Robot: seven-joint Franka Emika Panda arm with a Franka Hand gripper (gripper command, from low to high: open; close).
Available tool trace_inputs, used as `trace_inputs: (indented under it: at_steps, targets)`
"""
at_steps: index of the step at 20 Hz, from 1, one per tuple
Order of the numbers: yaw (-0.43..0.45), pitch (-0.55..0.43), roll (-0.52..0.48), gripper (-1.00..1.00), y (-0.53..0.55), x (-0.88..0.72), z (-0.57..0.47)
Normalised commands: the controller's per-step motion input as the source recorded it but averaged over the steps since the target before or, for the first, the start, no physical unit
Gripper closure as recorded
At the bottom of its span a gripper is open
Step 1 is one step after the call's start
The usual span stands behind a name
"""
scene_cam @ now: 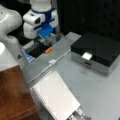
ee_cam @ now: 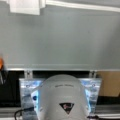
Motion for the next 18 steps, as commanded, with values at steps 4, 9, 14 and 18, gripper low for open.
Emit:
trace_inputs:
  at_steps: [4,9,14,18]
  targets:
    - [-0.012,-0.177,0.105,1.0,0.15,-0.16,-0.21]
    - [-0.006,-0.124,0.132,1.0,0.21,-0.11,-0.19]
    - [0.004,-0.1,0.124,1.0,0.2,-0.15,-0.21]
    - [0.061,-0.084,0.085,1.0,0.14,-0.16,-0.17]
